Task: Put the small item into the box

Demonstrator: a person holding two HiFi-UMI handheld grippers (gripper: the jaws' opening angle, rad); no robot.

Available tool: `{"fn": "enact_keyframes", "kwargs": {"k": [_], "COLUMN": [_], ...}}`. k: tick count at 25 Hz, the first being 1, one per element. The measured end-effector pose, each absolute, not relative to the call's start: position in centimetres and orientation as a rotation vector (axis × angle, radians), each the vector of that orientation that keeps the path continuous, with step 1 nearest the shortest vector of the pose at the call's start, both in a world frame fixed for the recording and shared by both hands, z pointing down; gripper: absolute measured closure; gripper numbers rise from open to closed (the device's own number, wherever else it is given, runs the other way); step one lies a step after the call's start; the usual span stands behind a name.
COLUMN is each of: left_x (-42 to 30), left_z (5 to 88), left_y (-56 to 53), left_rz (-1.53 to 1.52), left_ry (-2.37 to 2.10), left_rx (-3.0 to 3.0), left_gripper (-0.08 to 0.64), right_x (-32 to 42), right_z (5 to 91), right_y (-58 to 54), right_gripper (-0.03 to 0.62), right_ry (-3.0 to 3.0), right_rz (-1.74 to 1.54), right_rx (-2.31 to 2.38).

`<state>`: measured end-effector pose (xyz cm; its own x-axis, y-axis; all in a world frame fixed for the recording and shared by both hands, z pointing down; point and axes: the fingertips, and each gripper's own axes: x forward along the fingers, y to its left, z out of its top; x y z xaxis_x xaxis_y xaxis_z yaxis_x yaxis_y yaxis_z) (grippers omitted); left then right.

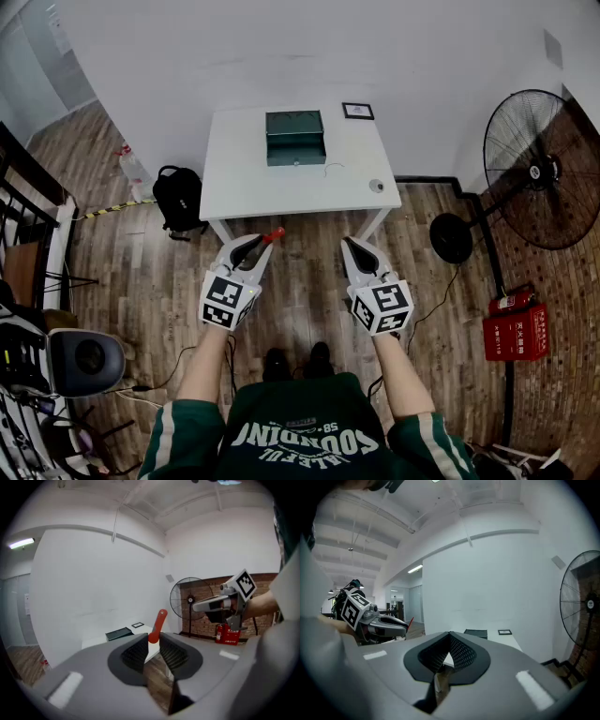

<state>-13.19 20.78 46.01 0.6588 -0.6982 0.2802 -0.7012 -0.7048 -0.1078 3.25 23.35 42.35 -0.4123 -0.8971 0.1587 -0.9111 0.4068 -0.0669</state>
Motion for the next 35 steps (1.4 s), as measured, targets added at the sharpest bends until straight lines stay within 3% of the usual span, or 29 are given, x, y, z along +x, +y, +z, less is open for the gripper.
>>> {"fn": "enact_keyframes", "kwargs": {"k": [35], "left_x": [-8.1], "left_z": [48.5], "left_y": [18.1], "left_rz": [0.487], "left_ry": [-1.351], "left_rx": [2.706], "left_gripper": [0.434], "right_x": [7.8], "right_z": [44.8], "right_y": [19.3], "right_gripper": [0.591], "right_ry": [-2.678], "right_rz": [0.276], "right_rx": [1.439]}}
